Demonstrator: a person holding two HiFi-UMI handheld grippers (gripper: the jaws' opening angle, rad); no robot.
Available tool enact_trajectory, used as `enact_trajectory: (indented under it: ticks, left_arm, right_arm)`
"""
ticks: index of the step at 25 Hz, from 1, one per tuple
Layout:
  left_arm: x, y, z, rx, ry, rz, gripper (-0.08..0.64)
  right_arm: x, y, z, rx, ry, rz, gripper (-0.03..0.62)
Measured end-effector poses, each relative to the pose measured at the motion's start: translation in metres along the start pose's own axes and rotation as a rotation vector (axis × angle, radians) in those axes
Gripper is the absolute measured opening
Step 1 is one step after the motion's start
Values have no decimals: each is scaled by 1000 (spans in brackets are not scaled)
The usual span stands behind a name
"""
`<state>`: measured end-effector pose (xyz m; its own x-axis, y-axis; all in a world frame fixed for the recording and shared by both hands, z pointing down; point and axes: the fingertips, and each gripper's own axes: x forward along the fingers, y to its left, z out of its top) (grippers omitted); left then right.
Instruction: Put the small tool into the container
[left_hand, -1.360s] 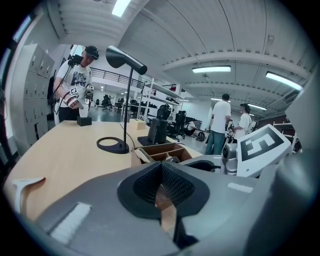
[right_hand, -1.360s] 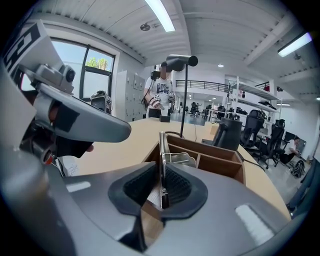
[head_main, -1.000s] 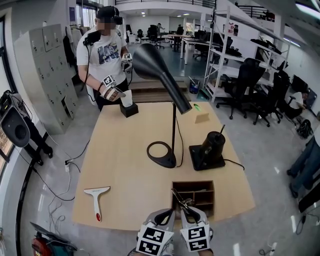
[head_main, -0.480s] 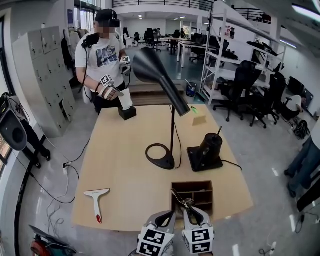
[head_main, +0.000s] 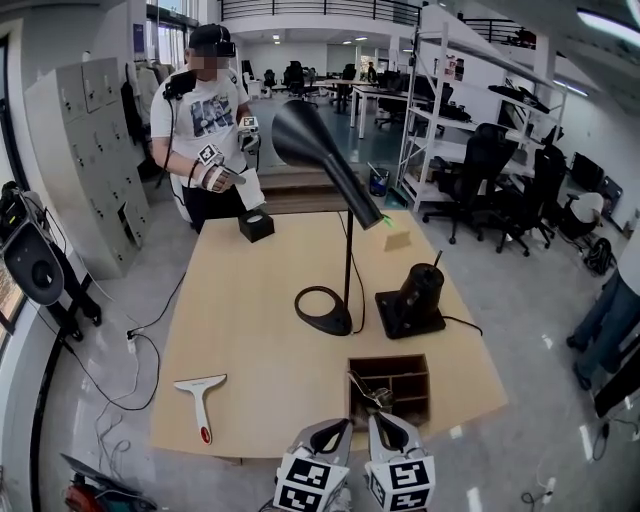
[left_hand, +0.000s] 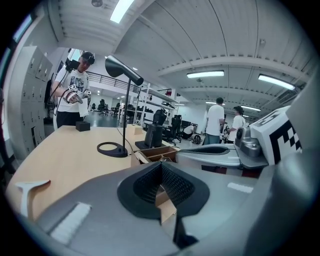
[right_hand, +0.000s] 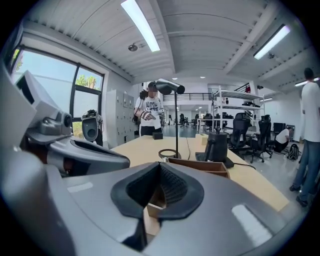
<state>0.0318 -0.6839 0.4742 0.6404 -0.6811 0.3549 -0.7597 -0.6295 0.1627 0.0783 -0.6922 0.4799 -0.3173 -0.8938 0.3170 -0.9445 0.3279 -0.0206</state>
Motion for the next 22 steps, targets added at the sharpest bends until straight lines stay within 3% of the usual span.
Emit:
enact_trajectory:
  ticks: [16, 22]
  left_arm:
    - [-182, 15, -42, 9, -58, -2, 6]
    - [-244, 11, -77, 16, -69, 3, 6]
  right_arm:
    - [-95, 189, 4, 81, -48, 82, 5]
    - [-132, 245, -20, 79, -53, 83, 3]
